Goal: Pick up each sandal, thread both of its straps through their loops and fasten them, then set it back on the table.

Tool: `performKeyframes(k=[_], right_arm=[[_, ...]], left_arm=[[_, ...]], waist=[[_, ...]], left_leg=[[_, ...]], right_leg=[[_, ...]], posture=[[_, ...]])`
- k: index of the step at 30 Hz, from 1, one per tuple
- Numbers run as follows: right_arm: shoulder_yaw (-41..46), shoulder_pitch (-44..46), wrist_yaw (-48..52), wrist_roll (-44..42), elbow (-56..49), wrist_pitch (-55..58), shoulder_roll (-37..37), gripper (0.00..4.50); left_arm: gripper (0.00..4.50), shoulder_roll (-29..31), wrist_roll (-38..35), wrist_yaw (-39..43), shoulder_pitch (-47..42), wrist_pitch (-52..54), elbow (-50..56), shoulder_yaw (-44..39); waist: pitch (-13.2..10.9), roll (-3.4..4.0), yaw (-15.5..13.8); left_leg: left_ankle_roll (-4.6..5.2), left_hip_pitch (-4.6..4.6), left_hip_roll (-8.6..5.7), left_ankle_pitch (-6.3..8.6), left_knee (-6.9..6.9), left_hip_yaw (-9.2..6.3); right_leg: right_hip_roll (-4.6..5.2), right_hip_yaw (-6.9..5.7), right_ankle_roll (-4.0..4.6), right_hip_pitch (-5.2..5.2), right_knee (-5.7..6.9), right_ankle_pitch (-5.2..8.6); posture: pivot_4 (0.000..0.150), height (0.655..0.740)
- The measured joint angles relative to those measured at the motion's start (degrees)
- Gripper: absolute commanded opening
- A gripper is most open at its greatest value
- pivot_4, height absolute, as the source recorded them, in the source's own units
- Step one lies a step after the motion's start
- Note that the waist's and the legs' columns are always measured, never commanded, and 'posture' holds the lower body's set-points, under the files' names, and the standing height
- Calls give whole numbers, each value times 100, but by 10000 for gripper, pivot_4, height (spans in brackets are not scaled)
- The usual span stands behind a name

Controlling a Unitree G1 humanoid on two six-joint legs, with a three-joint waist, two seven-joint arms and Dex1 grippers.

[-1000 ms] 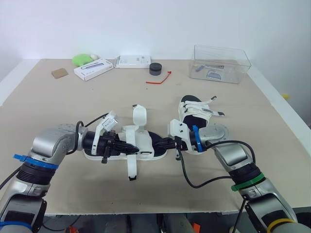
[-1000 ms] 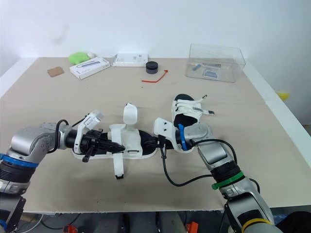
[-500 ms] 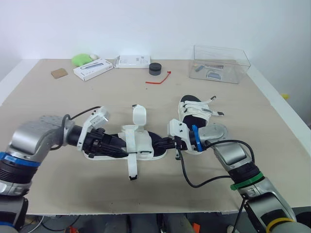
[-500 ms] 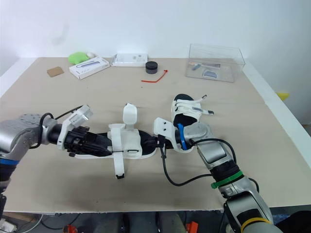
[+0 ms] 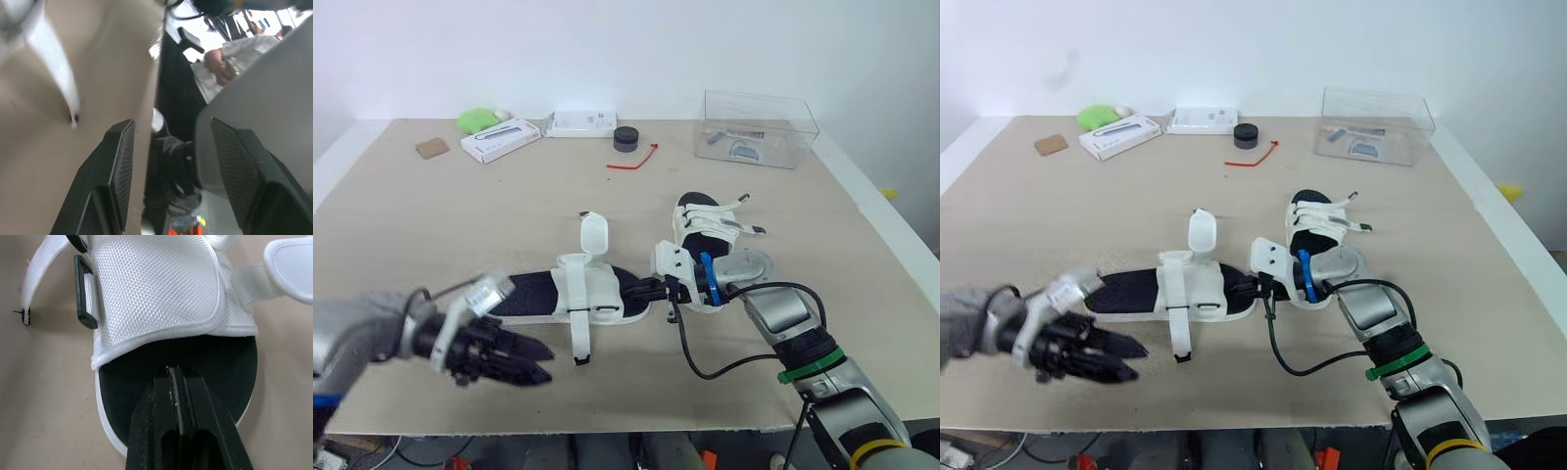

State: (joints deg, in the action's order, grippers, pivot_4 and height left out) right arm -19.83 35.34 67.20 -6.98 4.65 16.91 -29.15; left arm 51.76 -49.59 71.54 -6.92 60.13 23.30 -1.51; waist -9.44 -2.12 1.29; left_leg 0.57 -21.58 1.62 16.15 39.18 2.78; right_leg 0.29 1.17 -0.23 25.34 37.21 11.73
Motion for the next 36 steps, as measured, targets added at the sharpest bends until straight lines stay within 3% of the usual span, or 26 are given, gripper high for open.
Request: performKeyframes(k=[5, 13, 16, 19, 20, 24, 30, 34, 36], right_arm=[[-1, 2, 5, 14, 10, -1, 5, 0], [-4, 29, 21, 49, 33, -21, 13, 0], [-4, 65, 26, 54, 95, -42, 25, 0], [-4, 69, 29, 53, 118, -65, 32, 0], [-4, 69, 30, 53, 118, -70, 32, 0], [-4, 69, 35, 53, 118, -74, 34, 0], [-5, 69, 40, 53, 119, -77, 42, 0], [-5, 70, 41, 54, 124, -79, 57, 0], [-5, 70, 42, 55, 127, -81, 60, 0]], left_arm=[[25107, -591, 221, -895, 255, -406, 178, -32], [25107, -1096, 571, -1466, 284, -946, 49, 120], [17085, -1205, 616, -1494, 232, -1033, -15, 174], [2555, -1235, 639, -1498, 230, -1082, -21, 194], [748, -1240, 641, -1503, 230, -1114, -21, 194], [748, -1216, 525, -1487, 229, -1095, -17, 110], [748, -676, 111, -1289, 223, -819, 112, -164], [11180, -593, 4, -1292, 157, -722, 25, -179], [22595, -593, 11, -1340, 74, -746, -92, -193]], waist=[[0, -1, -7], [0, -1, -7], [0, -1, -7], [0, -1, -6], [0, -1, -6], [0, -1, -5], [0, 0, -5], [0, -1, -4], [0, -1, -4]], left_leg=[[-3, 4, 2, -3, 0, 0], [-3, 5, 0, -3, -1, 5], [-3, 6, -2, -3, -1, 7], [-3, 6, -1, -3, -1, 9], [-3, 6, -1, -3, -1, 8], [-3, 6, 1, -3, -1, 7], [-3, 7, 0, -3, -2, 8], [-3, 7, 1, -3, -2, 7], [-3, 7, 1, -3, -2, 7]], right_leg=[[0, 0, 10, -1, 0, -11], [-4, -2, 19, -2, -1, -20], [-3, -3, 16, -2, -1, -21], [-4, -3, 16, -2, -1, -21], [-4, -3, 17, -2, 0, -20], [-5, -3, 17, -2, -1, -20], [-6, -5, 7, -1, -1, -12], [-5, -6, 7, -1, -1, -12], [-6, -6, 11, -1, -1, -14]], posture=[[1500, 7400], [1500, 7400], [1500, 7400], [1500, 7400], [1500, 7400], [1500, 7400], [1500, 7400], [1500, 7400], [1500, 7400]])
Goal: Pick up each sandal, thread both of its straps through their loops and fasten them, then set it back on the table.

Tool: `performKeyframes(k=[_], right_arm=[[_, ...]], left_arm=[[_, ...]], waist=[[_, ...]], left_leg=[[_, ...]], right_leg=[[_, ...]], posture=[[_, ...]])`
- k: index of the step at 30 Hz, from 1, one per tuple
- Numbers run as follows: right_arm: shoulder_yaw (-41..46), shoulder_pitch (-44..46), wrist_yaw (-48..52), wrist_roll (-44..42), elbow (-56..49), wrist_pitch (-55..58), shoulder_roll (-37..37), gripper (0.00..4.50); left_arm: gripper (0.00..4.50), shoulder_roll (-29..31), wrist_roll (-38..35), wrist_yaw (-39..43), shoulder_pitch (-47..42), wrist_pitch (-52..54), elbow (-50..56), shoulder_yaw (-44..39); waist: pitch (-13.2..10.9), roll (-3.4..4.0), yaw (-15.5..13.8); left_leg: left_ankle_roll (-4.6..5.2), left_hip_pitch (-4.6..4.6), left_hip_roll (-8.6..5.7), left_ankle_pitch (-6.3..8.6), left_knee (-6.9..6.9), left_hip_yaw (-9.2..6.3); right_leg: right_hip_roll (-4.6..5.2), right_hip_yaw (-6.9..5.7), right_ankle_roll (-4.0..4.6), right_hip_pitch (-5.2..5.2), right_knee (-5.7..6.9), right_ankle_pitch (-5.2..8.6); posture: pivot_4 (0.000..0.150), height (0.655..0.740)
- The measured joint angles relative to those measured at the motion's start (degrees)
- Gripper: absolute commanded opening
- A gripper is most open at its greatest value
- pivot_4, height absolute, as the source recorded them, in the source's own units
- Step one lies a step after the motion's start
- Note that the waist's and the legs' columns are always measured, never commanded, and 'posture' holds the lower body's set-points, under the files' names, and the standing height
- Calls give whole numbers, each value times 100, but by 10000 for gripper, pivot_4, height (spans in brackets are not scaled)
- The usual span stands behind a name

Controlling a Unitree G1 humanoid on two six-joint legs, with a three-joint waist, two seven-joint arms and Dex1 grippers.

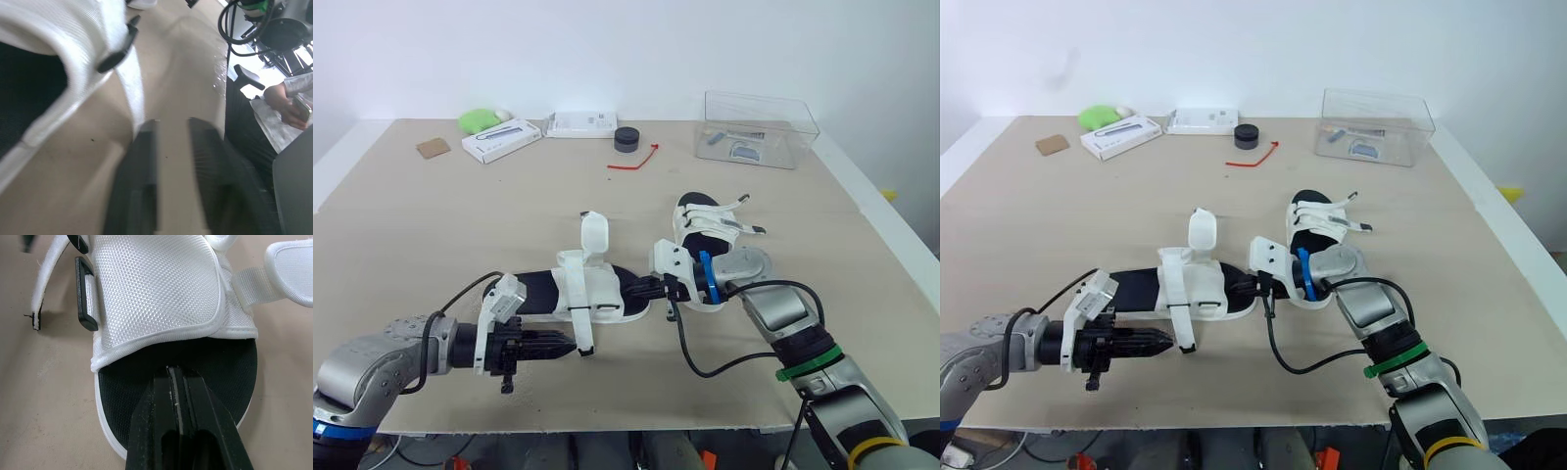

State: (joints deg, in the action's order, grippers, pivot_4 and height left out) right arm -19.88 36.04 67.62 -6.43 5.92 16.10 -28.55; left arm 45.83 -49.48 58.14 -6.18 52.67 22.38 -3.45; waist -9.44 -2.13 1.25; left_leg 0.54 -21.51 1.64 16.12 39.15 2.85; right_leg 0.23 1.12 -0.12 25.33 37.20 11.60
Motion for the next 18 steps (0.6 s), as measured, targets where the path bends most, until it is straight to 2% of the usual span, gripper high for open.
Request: performKeyframes(k=[1, 4, 5, 6, 14, 18], right_arm=[[0, 0, 1, 0, 0, 0, 1, 0], [0, 0, 13, 0, 0, -4, 0, 0], [0, 0, 19, 0, 0, -4, -5, 0], [0, 1, 20, 1, 0, -5, -5, 0], [-5, 13, 69, 11, 1, -8, -1, 0], [-10, 28, 78, 49, 1, -16, 0, 0]], left_arm=[[23813, 0, 1, -11, -8, -4, -20, -5], [35667, -27, 194, -54, -25, -211, -174, -5], [41241, -81, 266, -83, -38, -289, -178, 12], [44164, -158, 302, -114, -59, -330, -177, 48], [44164, -598, 474, -199, -180, -405, -167, 622], [44164, -637, 594, -148, -338, -430, -172, 807]], waist=[[0, 0, 0], [0, 0, 0], [0, 0, 0], [0, 0, -1], [0, 0, -2], [0, 0, -2]], left_leg=[[0, 0, 0, 0, 0, 0], [0, 0, 0, 0, -4, 0], [0, 0, -1, 0, -5, 0], [0, 0, -2, 0, -5, 1], [0, 0, -4, 0, -5, 1], [0, 0, -4, 0, -5, 0]], right_leg=[[0, 0, 0, 0, 0, 0], [0, 0, 5, 1, 0, -1], [2, 0, 9, 0, -1, -3], [3, 1, 9, 0, -1, -4], [2, 2, 9, 0, -2, -6], [0, 2, 7, 0, -2, -5]], posture=[[1500, 7400], [1500, 7400], [1500, 7400], [1500, 7400], [1500, 7400], [1500, 7400]])
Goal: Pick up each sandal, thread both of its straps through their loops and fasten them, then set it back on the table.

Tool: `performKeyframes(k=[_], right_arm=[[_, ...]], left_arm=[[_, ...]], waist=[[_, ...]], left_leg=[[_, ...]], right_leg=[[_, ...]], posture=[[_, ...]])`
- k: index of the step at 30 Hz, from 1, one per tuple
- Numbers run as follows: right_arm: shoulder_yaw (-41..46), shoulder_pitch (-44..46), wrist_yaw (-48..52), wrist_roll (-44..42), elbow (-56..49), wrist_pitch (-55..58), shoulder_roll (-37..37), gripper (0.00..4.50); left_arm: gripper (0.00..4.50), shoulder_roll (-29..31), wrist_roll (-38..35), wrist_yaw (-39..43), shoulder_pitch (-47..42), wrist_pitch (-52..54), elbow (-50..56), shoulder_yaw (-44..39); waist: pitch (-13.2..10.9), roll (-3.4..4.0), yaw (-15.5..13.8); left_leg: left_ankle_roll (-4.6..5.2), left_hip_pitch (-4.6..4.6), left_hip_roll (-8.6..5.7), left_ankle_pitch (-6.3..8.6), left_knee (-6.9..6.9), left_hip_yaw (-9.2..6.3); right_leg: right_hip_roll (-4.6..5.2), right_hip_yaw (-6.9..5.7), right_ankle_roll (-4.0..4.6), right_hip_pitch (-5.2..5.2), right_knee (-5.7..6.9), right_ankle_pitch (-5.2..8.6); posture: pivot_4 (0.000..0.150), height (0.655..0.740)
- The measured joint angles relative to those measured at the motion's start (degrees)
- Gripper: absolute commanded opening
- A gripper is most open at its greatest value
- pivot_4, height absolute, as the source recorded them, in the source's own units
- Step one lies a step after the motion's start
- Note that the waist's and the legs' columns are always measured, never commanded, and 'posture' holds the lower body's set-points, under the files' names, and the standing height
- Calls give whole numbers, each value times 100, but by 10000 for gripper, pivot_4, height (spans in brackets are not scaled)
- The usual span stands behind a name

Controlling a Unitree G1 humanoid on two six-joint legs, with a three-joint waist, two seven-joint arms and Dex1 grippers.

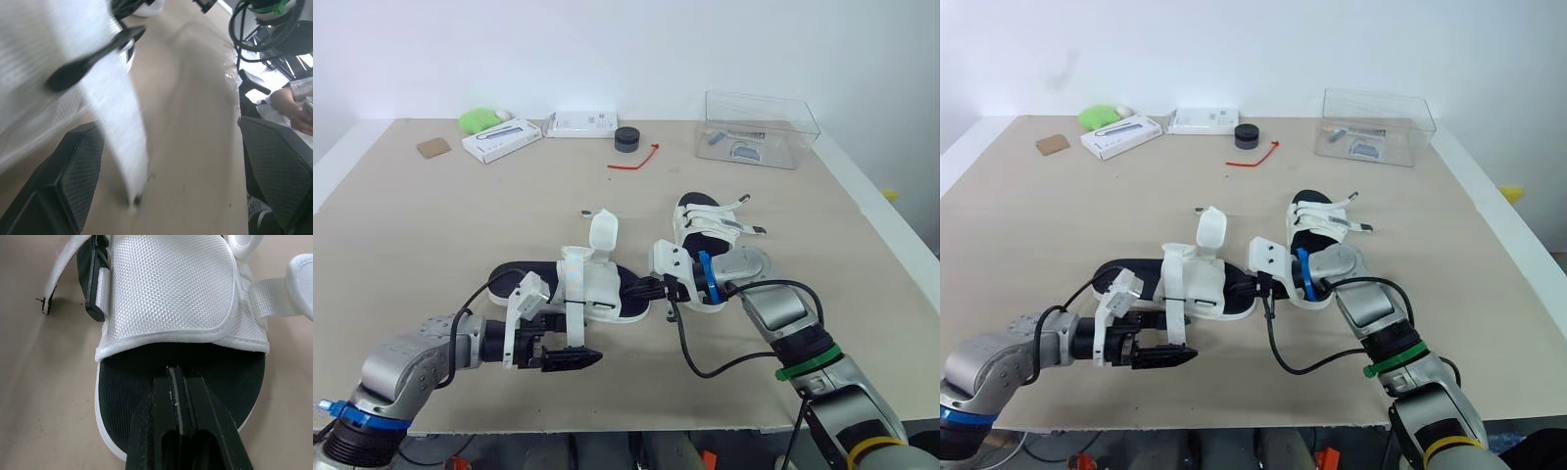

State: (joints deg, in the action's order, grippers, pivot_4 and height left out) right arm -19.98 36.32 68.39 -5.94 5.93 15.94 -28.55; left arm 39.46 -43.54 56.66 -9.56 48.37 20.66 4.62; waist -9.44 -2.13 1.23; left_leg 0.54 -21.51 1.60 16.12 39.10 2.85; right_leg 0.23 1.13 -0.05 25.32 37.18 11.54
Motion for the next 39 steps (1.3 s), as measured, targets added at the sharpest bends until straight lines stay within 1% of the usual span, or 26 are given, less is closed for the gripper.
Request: performKeyframes(k=[1, 2, 3, 5, 6, 7, 8, 9, 10, 14, 18, 19, 23, 30, 33, 34, 36, 37, 38, 39], right_arm=[[0, 3, 2, 5, 0, -2, 0, 0], [0, 3, 3, 6, 0, -5, 0, 0], [0, 3, 5, 8, 0, -8, 0, 0], [0, 4, 7, 12, 0, -14, 0, 0], [0, 4, 7, 13, 0, -19, 0, 0], [0, 4, 8, 14, 0, -19, 0, 0], [0, 4, 7, 16, 0, -21, 0, 0], [0, 4, 7, 18, 0, -23, 0, 0], [0, 4, 7, 20, 0, -24, 0, 0], [0, 4, 7, 31, -1, -29, 0, 0], [-1, 4, 9, 59, 11, -91, 6, 0], [-1, 4, 9, 60, 14, -93, 6, 0], [-12, 14, 8, 59, 62, -156, 52, 0], [-29, 12, 5, 63, 64, -209, 77, 0], [-30, 13, 6, 63, 76, -214, 86, 0], [-30, 13, 8, 63, 90, -218, 91, 0], [-30, 14, 9, 64, 107, -235, 110, 0], [-30, 14, 12, 63, 109, -239, 111, 0], [-30, 14, 15, 64, 112, -244, 113, 0], [-29, 14, 20, 64, 114, -246, 113, 0]], left_arm=[[39056, -4, 48, 18, -17, -38, -3, 48], [36315, -6, 75, 24, -18, -58, -7, 69], [31063, -6, 83, 41, -16, -64, -25, 85], [22606, 2, 74, 91, -9, -61, -33, 95], [15422, 44, 41, 130, 25, -37, -28, 83], [12742, 67, 21, 136, 48, -23, -27, 58], [7012, 110, -47, 143, 94, 39, -15, -6], [2549, 196, -107, 163, 146, 94, 18, -60], [944, 265, -163, 187, 181, 146, 37, -111], [944, 520, -318, 333, 316, 282, 271, -217], [944, 896, -461, 524, 536, 326, 617, -294], [944, 900, -470, 526, 549, 326, 629, -297], [944, 1156, -463, 637, 1225, 225, 955, -355], [944, 1160, -255, 629, 1370, -131, 1100, -438], [8973, 1166, 185, 638, 1350, -588, 1090, -405], [12491, 1173, 442, 660, 1321, -882, 1067, -360], [24092, 1231, 949, 777, 1298, -1492, 996, -243], [27165, 1263, 1109, 830, 1298, -1713, 975, -208], [32052, 1320, 1346, 921, 1315, -2051, 963, -169], [35227, 1352, 1509, 980, 1333, -2297, 959, -150]], waist=[[0, 0, 0], [0, 0, 1], [0, 0, 1], [0, 0, 1], [0, 0, 3], [0, 0, 3], [0, 0, 3], [0, 0, 3], [0, 0, 2], [0, 0, 2], [0, 0, 4], [0, 0, 1], [0, 0, 29], [0, 0, 0], [0, -1, -1], [0, -1, -2], [0, 0, -1], [0, -1, 0], [0, -1, 0], [0, 0, 0]], left_leg=[[0, 0, 0, 0, 0, 1], [0, 0, 0, 0, 0, 1], [0, 0, 0, 0, 0, 1], [0, 0, 0, 0, 0, 1], [0, 0, 0, 0, 0, 2], [0, 0, 1, 0, 0, 1], [0, 0, 1, 0, -1, 0], [0, 0, 2, 0, 0, 0], [0, 0, 2, 0, -1, -1], [0, 0, 1, 0, -1, 0], [0, 1, 2, 0, -3, 1], [0, 1, 2, 0, -4, 0], [-1, 9, 4, 1, -18, 6], [-1, 10, 4, 1, -28, -2], [-1, 11, 3, 1, -31, -1], [-1, 12, 3, 1, -32, -1], [-1, 13, 2, 1, -34, 3], [-1, 14, 2, 1, -36, 4], [-1, 14, 2, 1, -37, 4], [-1, 14, 2, 1, -38, 4]], right_leg=[[0, 0, 0, 0, 0, 0], [0, 0, 0, 0, 0, 0], [0, 0, 0, 0, 0, 0], [1, 0, 0, 0, 0, 0], [1, 0, 0, 1, 0, 0], [0, 0, -1, 1, 0, 1], [0, 0, -2, 1, 0, 2], [0, 0, -3, 1, 0, 3], [0, 0, -5, 1, 0, 4], [2, -1, -7, 1, 0, 6], [2, -1, -12, 1, -1, 11], [3, -1, -12, 1, 0, 11], [7, 2, -4, 3, -2, 16], [5, 1, 5, 2, -2, 23], [4, 1, 8, 3, -2, 23], [4, 1, 20, 2, -2, 17], [2, 0, 29, 3, -2, 12], [3, 0, 29, 3, -3, 12], [3, 0, 30, 3, -3, 13], [3, 0, 31, 3, -5, 13]], posture=[[1500, 7400], [1500, 7400], [1500, 7400], [1500, 7400], [1500, 7400], [1500, 7400], [1500, 7400], [1500, 7400], [1500, 7400], [1500, 7400], [1500, 7400], [1500, 7400], [1500, 7400], [1500, 7400], [1500, 7400], [1500, 7400], [1500, 7400], [1500, 7400], [1500, 7400], [1500, 7400]])
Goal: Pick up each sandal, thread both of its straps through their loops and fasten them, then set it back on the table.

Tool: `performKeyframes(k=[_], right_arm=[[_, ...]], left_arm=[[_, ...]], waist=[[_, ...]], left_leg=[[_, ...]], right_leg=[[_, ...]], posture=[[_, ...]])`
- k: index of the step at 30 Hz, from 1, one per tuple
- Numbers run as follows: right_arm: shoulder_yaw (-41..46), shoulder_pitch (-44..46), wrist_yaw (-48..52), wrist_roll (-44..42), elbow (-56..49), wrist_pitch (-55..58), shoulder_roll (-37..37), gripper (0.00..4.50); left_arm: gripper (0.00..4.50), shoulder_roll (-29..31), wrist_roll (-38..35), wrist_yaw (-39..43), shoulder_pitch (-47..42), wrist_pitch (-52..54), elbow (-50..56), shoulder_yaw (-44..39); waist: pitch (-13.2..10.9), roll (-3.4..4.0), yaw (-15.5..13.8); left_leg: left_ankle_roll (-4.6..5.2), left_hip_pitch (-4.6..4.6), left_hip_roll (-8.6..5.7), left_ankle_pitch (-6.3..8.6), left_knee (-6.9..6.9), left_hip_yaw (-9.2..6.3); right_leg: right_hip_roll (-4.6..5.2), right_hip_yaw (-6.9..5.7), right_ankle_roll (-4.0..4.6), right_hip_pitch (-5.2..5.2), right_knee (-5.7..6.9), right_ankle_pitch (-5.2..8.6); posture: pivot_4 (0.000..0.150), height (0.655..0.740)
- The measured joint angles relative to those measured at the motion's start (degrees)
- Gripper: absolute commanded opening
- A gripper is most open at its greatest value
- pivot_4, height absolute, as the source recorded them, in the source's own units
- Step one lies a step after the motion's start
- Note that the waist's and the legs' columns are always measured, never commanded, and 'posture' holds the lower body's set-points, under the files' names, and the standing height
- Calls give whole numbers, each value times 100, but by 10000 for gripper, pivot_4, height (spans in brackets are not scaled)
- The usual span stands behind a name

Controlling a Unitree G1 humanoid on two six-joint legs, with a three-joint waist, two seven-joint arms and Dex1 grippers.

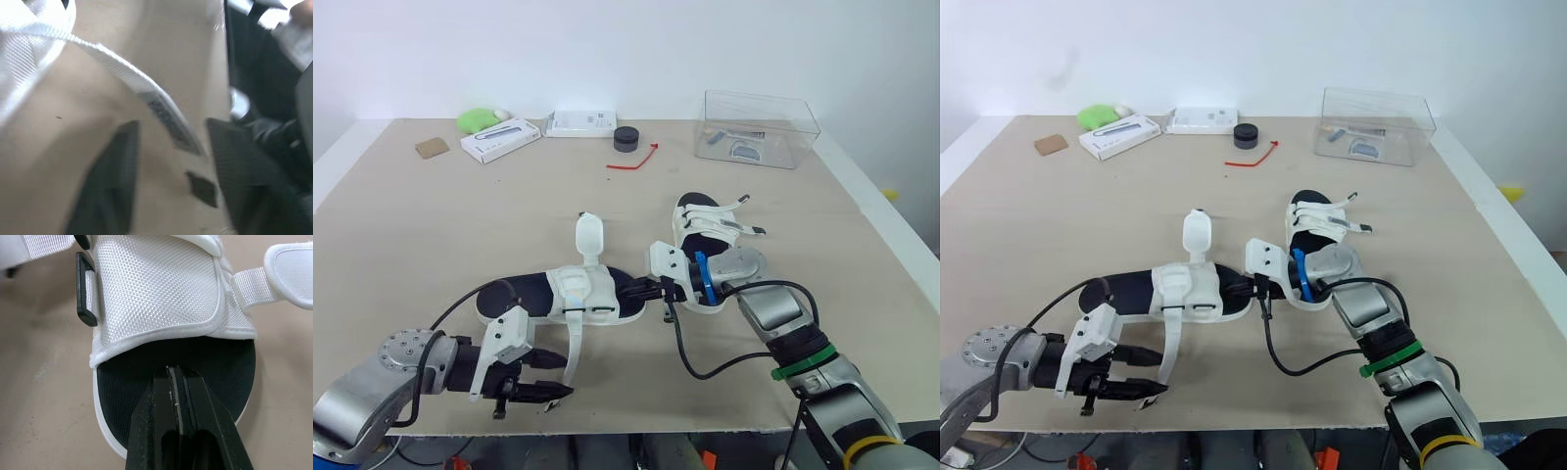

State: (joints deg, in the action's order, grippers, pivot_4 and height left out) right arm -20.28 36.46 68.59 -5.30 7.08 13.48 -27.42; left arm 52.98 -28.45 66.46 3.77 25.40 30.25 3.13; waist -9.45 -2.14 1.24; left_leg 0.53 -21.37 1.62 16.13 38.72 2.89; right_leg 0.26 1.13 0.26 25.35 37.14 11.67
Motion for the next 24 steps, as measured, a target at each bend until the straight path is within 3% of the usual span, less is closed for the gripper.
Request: performKeyframes(k=[1, 4, 9, 13, 16, 24], right_arm=[[0, 1, 6, 0, 4, -4, 1, 0], [-1, 2, 22, 0, 6, -14, 5, 0], [-1, 3, 29, 0, 8, -14, 3, 0], [0, 16, 50, 0, 28, -16, -26, 0], [-1, 27, 105, -3, 44, -23, -14, 0], [-1, 44, 136, -1, 62, -15, -11, 0]], left_arm=[[38398, 48, 317, 89, 36, -484, -16, 49], [38398, 80, 1100, 248, 226, -1954, -207, 112], [38398, -39, 1814, 229, 298, -4224, -891, -82], [38398, -93, 2126, 94, -461, -6418, -1784, -342], [38398, -136, 2235, -55, -900, -7481, -2024, -318], [38398, -157, 2599, -538, -1417, -8579, -2834, -241]], waist=[[0, 0, 0], [0, 0, 0], [0, 0, -4], [1, -1, -10], [1, -1, -3], [1, -1, -1]], left_leg=[[0, 3, 0, 0, -4, 3], [0, 7, 1, 0, -12, 6], [0, 6, 6, 0, -14, 3], [1, 7, 8, -1, -13, 4], [2, 8, 6, 0, -14, 17], [7, 8, 9, 3, -14, 16]], right_leg=[[1, 0, 3, 0, 0, 0], [15, 2, 8, 0, -2, 1], [19, 0, 12, 0, -3, 1], [19, -4, 15, -3, -4, -5], [21, -3, 13, -1, -7, -10], [21, -7, 10, -2, -8, -11]], posture=[[1500, 7400], [1500, 7400], [1500, 7400], [1500, 7400], [1500, 7400], [1500, 7400]])
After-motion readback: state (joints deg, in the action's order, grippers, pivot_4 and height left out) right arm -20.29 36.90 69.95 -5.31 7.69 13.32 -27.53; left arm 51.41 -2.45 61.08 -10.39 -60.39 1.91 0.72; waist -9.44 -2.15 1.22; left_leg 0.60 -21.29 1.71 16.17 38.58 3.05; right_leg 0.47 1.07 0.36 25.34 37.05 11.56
